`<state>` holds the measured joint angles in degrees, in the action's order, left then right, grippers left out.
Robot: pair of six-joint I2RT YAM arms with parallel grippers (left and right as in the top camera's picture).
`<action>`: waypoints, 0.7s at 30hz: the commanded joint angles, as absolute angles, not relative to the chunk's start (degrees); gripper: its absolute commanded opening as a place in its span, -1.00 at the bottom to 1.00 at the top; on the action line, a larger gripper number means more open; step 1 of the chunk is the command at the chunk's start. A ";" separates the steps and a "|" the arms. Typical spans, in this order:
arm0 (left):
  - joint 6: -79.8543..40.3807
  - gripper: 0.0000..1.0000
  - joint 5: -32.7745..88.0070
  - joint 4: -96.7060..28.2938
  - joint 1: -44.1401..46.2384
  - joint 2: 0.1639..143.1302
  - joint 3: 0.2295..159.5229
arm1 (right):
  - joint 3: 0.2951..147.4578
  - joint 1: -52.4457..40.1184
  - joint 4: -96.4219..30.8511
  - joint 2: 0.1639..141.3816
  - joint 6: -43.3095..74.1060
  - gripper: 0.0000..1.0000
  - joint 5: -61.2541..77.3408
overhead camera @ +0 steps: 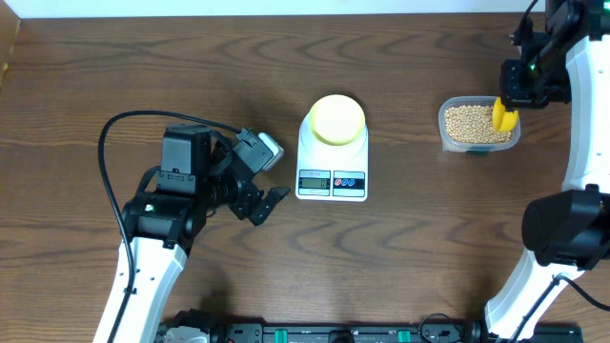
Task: Scoop item into bowl and weigh 50g on scale
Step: 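Lower the scoop into the soybeans with the right gripper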
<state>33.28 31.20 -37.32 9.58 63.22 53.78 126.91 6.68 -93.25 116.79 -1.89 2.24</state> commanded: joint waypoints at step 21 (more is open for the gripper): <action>34.04 0.95 31.70 -37.47 9.32 63.13 53.69 | 118.69 4.71 -84.40 117.34 3.16 -0.98 -1.23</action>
